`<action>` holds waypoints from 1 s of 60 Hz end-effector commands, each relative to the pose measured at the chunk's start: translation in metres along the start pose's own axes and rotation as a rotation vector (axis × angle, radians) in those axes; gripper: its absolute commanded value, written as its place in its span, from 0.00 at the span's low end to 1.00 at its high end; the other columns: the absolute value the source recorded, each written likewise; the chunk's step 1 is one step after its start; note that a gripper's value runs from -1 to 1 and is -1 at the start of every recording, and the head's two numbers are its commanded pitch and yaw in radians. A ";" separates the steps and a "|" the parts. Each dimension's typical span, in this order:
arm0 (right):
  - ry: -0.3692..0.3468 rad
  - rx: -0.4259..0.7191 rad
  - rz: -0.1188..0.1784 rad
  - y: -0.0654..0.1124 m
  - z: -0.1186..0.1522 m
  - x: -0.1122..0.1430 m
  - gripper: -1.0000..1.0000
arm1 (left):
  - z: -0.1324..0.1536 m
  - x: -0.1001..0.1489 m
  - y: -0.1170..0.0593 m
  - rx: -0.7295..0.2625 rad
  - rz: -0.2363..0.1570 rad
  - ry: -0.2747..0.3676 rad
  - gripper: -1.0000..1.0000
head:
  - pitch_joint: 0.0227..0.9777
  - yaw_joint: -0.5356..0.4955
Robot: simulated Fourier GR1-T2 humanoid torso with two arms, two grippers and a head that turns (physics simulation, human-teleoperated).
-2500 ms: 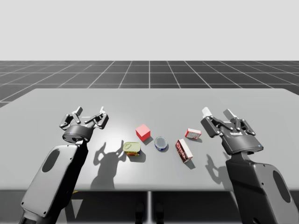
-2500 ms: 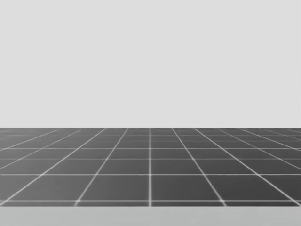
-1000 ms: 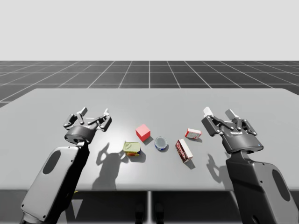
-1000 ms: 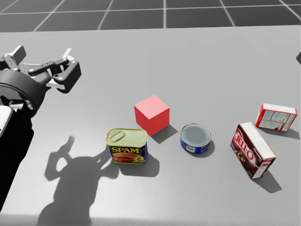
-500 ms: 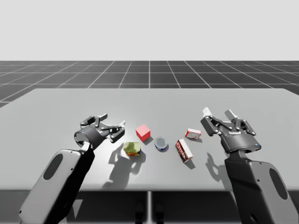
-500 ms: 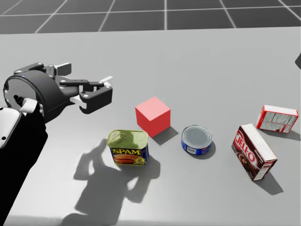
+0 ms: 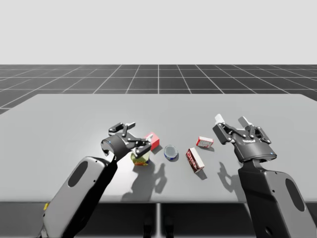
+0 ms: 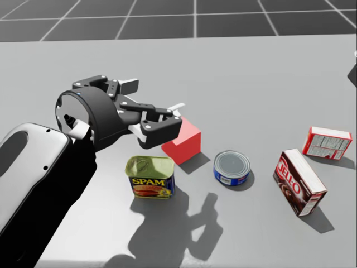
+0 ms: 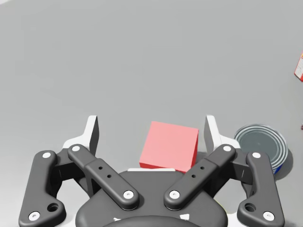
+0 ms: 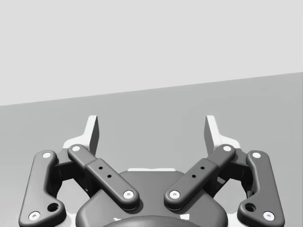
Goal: Find the red cube and pick it up.
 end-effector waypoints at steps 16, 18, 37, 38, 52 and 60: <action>-0.003 -0.001 -0.002 -0.002 0.000 0.001 0.00 | -0.035 -0.038 -0.015 -0.048 0.015 0.342 0.00 | 0.79 0.57; -0.003 -0.002 -0.003 -0.002 0.000 0.001 0.00 | -0.036 -0.038 -0.015 -0.049 0.016 0.346 0.00 | 0.79 0.57; -0.006 -0.004 -0.008 -0.004 0.001 0.003 0.00 | -0.060 -0.042 -0.013 -0.037 0.019 0.418 0.00 | 0.79 0.56; -0.006 -0.004 -0.008 -0.004 0.001 0.003 0.00 | -0.061 -0.042 -0.013 -0.037 0.018 0.421 0.00 | 0.79 0.56; -0.007 -0.006 -0.007 -0.005 0.001 0.003 0.00 | -0.079 -0.043 -0.010 -0.035 0.038 0.490 0.00 | 0.79 0.56; -0.006 -0.005 -0.008 -0.005 0.001 0.003 0.00 | -0.085 -0.047 -0.011 -0.039 0.038 0.541 0.00 | 0.80 0.56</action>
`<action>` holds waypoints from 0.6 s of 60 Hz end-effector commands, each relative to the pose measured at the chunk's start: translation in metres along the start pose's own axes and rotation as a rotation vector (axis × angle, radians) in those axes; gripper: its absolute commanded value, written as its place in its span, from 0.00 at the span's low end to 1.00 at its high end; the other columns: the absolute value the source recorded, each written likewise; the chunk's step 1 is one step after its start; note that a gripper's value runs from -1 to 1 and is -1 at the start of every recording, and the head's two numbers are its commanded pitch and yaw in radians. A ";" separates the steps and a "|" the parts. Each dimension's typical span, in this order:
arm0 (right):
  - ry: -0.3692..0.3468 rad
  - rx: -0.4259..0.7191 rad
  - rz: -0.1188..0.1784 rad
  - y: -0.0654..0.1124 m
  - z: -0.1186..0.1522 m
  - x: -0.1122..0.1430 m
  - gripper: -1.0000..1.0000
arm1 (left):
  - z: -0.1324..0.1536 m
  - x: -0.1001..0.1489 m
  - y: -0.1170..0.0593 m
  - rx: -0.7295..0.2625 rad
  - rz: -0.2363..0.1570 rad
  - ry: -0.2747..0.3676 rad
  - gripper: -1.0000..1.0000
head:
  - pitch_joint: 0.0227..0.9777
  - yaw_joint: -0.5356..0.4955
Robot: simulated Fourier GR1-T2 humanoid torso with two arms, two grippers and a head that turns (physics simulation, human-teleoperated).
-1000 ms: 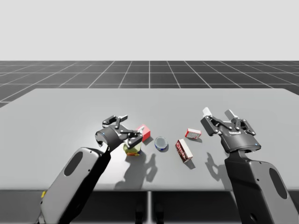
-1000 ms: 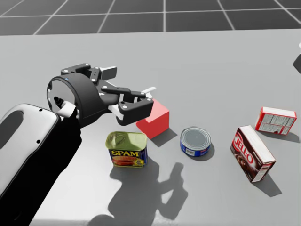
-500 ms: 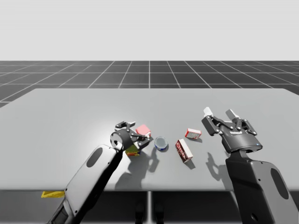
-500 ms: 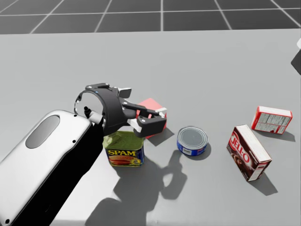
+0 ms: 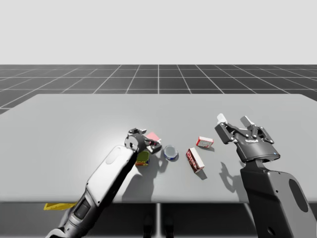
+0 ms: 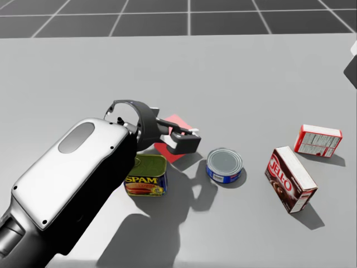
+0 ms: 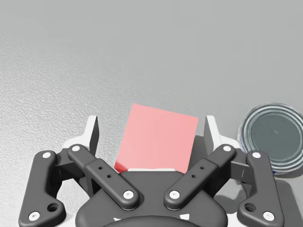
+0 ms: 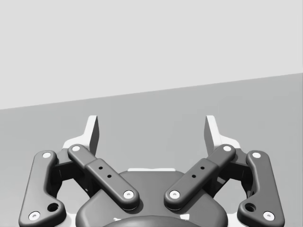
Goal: Find the red cube and pick it up.
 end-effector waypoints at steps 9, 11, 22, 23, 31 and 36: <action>-0.001 -0.001 -0.001 -0.001 0.000 0.001 0.00 | -0.016 -0.021 -0.001 0.004 -0.003 0.308 0.00 | 0.80 0.56; -0.001 -0.002 -0.001 -0.001 0.000 0.001 0.00 | -0.017 -0.022 -0.001 0.003 -0.007 0.312 0.00 | 0.80 0.56; -0.001 -0.003 -0.001 -0.002 0.000 0.001 0.00 | -0.018 -0.025 -0.004 -0.006 -0.019 0.325 0.97 | 0.79 0.56; 0.000 -0.003 -0.002 -0.002 0.000 0.001 0.00 | -0.018 -0.025 -0.004 -0.007 -0.021 0.324 0.98 | 0.79 0.56; 0.002 -0.002 -0.002 -0.002 -0.001 0.000 0.00 | -0.016 -0.025 -0.006 -0.018 -0.030 0.320 1.00 | 0.78 0.56; 0.002 -0.002 0.000 -0.002 -0.001 0.000 0.00 | -0.015 -0.025 -0.007 -0.028 -0.035 0.314 1.00 | 0.72 0.56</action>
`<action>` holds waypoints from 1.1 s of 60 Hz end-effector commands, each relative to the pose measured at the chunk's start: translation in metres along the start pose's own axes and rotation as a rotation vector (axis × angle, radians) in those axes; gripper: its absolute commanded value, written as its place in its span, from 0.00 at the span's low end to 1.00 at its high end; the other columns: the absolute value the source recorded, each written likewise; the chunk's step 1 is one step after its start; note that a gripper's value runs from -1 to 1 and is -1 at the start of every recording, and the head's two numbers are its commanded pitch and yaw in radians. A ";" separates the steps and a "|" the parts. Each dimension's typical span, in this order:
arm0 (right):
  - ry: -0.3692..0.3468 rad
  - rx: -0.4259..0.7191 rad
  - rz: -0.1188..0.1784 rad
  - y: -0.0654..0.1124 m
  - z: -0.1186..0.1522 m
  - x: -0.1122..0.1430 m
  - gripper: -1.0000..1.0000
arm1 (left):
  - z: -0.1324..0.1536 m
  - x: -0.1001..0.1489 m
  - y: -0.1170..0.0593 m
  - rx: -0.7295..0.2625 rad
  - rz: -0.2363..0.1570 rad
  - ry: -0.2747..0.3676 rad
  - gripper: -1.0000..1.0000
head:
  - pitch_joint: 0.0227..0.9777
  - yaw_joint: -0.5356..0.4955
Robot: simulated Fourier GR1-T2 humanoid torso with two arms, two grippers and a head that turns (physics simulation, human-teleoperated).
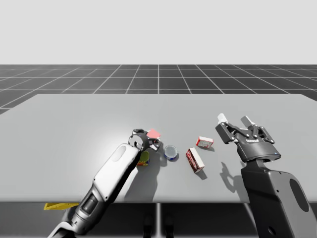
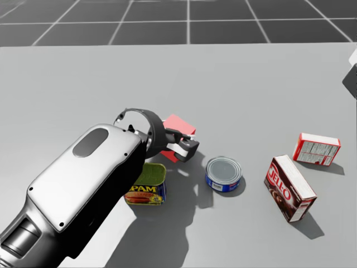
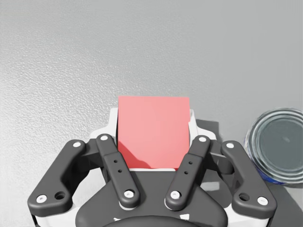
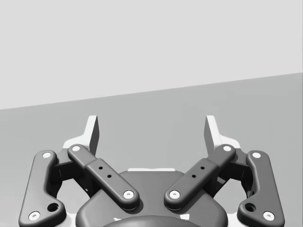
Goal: Find the red cube and pick it up.
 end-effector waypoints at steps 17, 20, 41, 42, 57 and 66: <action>0.002 -0.005 0.004 -0.001 0.000 -0.001 0.00 | -0.004 -0.033 -0.006 -0.098 -0.026 0.272 1.00 | 0.50 0.57; 0.002 -0.005 0.003 -0.001 0.000 -0.001 0.00 | -0.004 -0.033 -0.007 -0.103 -0.026 0.272 1.00 | 0.47 0.57; 0.001 -0.008 0.007 -0.002 0.000 -0.001 0.00 | 0.016 0.008 0.002 -0.114 0.026 0.128 1.00 | 0.44 0.57; 0.002 -0.009 0.007 -0.002 -0.001 -0.001 0.00 | 0.017 0.010 0.003 -0.114 0.027 0.121 1.00 | 0.44 0.57; 0.002 -0.013 0.017 -0.002 -0.001 -0.002 0.00 | 0.057 0.064 0.020 -0.094 0.050 -0.033 1.00 | 0.44 0.58; 0.001 -0.013 0.025 -0.001 -0.001 -0.002 0.00 | 0.082 0.089 0.021 -0.073 0.045 -0.121 1.00 | 0.44 0.58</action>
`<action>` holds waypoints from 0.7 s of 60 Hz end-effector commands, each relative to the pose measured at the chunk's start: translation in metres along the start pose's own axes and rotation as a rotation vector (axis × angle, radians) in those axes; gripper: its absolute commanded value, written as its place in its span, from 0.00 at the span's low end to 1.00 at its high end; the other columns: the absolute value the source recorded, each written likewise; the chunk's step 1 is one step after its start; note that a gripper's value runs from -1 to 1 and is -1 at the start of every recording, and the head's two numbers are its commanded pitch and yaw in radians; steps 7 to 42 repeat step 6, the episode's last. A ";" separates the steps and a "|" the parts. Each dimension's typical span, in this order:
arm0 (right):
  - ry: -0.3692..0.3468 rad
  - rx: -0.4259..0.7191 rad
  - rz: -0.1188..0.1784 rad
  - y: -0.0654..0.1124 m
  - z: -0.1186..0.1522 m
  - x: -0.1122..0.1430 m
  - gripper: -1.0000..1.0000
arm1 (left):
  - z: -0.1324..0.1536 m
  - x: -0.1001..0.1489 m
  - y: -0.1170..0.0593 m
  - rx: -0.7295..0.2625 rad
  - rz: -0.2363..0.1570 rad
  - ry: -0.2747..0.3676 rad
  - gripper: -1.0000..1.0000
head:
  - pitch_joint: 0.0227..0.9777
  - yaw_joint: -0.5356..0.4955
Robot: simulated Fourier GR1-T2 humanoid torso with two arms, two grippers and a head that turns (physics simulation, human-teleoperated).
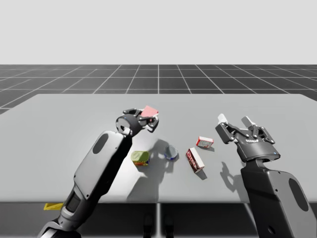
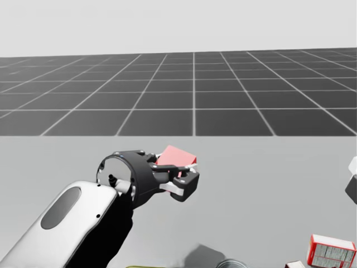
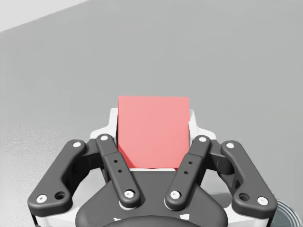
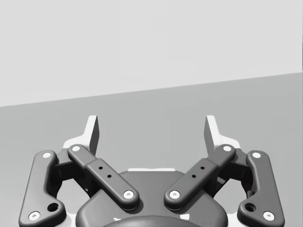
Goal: Find the red cube and pick it up.
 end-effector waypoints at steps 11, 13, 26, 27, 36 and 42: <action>-0.002 -0.003 0.013 0.000 0.000 0.000 0.00 | 0.025 0.054 -0.012 -0.088 -0.035 0.157 1.00 | 0.44 0.58; -0.002 -0.003 0.013 0.000 0.000 0.000 0.00 | 0.025 0.054 -0.012 -0.088 -0.035 0.157 1.00 | 0.44 0.58; -0.002 -0.003 0.013 0.000 0.000 0.000 0.00 | 0.025 0.054 -0.012 -0.088 -0.035 0.157 1.00 | 0.44 0.58; -0.002 -0.003 0.013 0.000 0.000 0.000 0.00 | 0.025 0.054 -0.012 -0.088 -0.035 0.157 1.00 | 0.44 0.58; -0.002 -0.003 0.013 0.000 0.000 0.000 0.00 | 0.025 0.054 -0.012 -0.088 -0.035 0.157 1.00 | 0.44 0.58; -0.002 -0.003 0.013 0.000 0.000 0.000 0.00 | 0.025 0.054 -0.012 -0.088 -0.035 0.157 1.00 | 0.44 0.58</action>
